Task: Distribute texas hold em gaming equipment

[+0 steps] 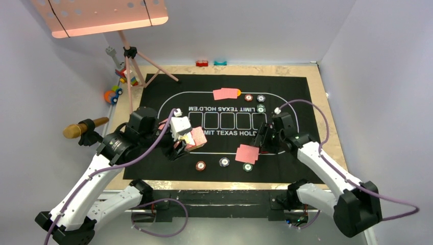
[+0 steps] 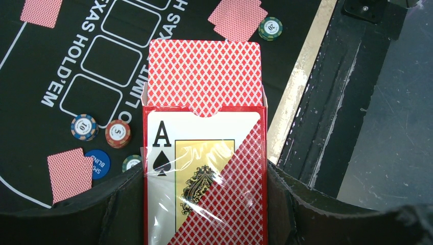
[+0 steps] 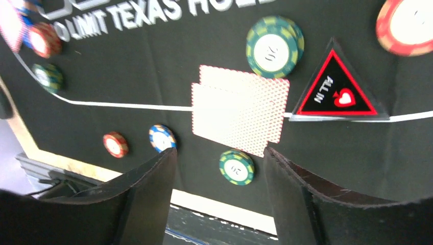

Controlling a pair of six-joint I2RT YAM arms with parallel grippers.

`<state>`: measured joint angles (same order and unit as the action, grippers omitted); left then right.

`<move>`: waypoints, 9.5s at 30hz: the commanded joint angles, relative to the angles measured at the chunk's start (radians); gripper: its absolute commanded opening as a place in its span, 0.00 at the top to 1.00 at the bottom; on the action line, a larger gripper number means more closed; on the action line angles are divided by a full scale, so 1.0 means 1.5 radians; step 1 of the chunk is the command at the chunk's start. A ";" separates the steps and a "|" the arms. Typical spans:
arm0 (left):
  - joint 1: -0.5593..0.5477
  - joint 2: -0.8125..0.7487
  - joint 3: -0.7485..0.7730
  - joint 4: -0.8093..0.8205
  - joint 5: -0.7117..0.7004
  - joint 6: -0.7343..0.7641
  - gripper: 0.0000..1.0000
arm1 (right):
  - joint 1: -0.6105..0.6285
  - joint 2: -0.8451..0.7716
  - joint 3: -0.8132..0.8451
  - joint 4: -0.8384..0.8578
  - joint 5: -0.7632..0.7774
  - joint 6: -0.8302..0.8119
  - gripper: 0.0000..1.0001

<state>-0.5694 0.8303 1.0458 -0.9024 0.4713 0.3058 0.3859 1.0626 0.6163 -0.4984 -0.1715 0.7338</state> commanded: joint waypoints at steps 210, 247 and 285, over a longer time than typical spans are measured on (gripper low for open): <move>0.007 -0.043 0.017 0.022 0.050 -0.022 1.00 | 0.222 0.160 0.324 0.337 -0.423 0.037 0.07; 0.015 -0.040 0.031 0.020 0.054 -0.026 1.00 | 0.241 0.223 0.233 0.484 -0.476 0.187 0.60; 0.017 -0.048 0.025 0.020 0.055 -0.027 1.00 | 0.080 0.130 0.403 0.154 -0.432 -0.022 1.00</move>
<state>-0.5499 0.7738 1.0523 -0.9295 0.5282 0.2790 0.5282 1.2678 1.1324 -0.1810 -0.8505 0.7834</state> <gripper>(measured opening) 0.704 0.007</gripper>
